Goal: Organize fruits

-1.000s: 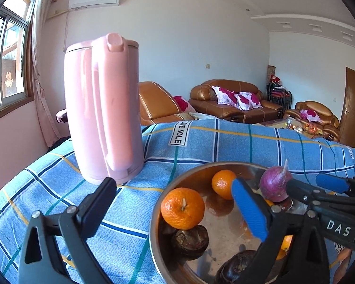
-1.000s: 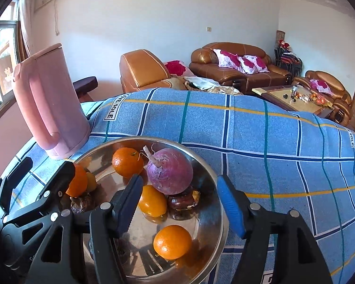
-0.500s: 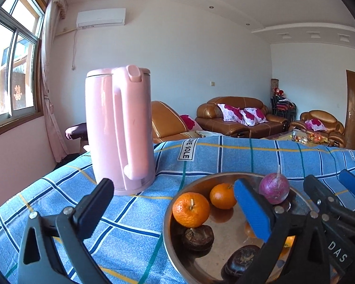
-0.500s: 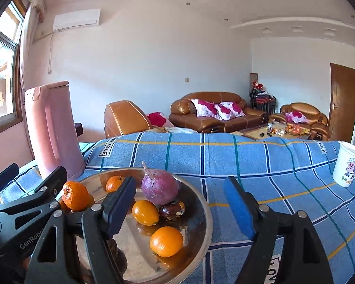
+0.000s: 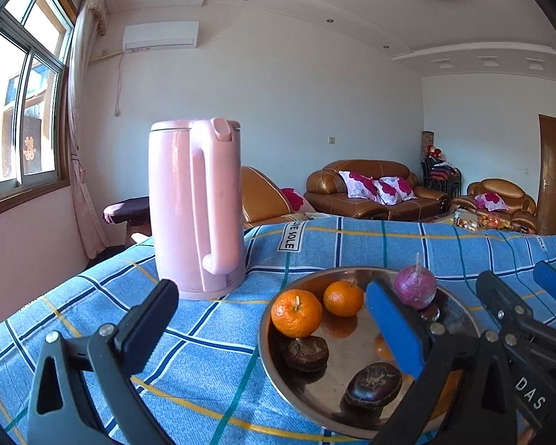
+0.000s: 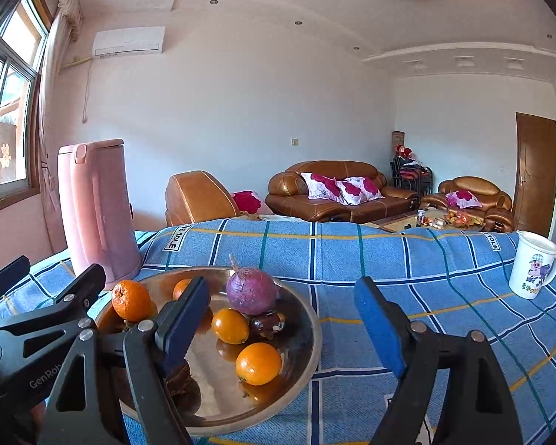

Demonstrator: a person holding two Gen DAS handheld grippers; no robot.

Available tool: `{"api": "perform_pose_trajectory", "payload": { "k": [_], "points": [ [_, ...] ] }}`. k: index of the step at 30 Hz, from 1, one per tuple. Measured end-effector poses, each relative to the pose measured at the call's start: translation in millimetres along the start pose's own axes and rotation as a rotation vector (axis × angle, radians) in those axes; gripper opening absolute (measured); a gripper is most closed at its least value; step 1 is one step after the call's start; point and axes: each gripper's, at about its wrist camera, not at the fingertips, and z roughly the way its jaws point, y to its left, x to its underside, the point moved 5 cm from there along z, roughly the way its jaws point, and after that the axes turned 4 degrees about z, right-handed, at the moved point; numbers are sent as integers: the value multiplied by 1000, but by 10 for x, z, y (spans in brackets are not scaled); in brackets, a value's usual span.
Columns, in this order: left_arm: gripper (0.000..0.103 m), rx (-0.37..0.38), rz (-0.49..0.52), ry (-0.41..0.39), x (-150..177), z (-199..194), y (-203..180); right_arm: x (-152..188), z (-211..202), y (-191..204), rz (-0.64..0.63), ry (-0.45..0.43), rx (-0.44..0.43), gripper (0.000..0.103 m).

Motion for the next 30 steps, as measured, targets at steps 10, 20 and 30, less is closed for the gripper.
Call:
{"api": "perform_pose_trajectory", "payload": {
  "k": [10,20,30],
  "points": [
    [103,18,0,-12,27,-181,-73,21,-132,-91,11,-15,40,82],
    [103,38,9,-13,27,-245,-135,36,-207,-163,19,-26,70,82],
    [103,43,12,-13,24,-231,-139,31,-218,-165,19,-29,80,82]
  ]
}}
